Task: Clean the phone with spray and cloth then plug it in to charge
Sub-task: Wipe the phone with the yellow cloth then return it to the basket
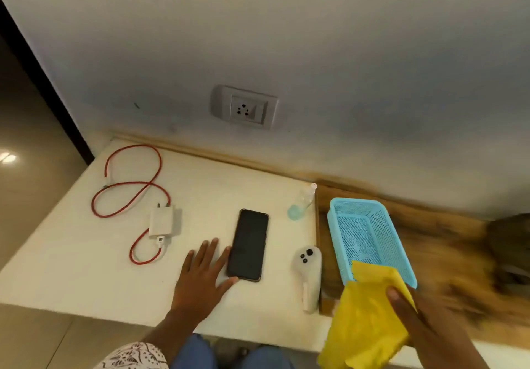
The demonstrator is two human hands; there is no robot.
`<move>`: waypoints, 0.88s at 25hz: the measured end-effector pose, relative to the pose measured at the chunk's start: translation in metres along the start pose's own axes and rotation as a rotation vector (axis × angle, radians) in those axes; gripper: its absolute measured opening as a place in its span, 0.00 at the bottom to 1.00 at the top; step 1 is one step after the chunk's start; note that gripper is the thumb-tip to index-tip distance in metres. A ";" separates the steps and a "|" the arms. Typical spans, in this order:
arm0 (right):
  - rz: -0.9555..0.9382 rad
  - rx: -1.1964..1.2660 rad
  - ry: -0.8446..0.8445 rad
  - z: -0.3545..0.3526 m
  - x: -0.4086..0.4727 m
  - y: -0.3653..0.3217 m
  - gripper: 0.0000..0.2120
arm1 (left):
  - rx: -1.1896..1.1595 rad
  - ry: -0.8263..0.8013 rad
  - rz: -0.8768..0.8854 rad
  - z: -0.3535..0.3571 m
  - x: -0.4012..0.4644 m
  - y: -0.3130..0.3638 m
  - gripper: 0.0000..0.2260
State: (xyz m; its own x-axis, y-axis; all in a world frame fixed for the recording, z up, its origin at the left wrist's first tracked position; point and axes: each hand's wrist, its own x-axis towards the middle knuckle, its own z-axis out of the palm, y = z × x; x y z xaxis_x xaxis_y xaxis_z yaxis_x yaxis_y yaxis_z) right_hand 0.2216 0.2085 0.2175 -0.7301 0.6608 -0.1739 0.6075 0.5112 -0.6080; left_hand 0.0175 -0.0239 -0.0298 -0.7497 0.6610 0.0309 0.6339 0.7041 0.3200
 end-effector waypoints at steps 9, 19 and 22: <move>-0.413 -0.308 0.485 -0.083 0.067 0.004 0.19 | -0.086 -0.121 0.003 0.001 -0.039 -0.008 0.36; -0.519 -0.580 0.181 0.064 0.056 0.156 0.16 | -0.021 -0.191 0.070 -0.002 -0.061 -0.026 0.30; -0.458 -0.457 0.357 0.068 0.050 0.147 0.20 | -0.041 -0.162 0.057 -0.003 -0.061 -0.023 0.29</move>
State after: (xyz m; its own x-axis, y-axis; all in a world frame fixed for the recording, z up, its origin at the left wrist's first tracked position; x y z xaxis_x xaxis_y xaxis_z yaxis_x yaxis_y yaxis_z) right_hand 0.2533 0.2794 0.0668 -0.8430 0.4246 0.3303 0.3925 0.9053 -0.1620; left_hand 0.0474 -0.0813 -0.0360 -0.6703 0.7351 -0.1018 0.6639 0.6553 0.3603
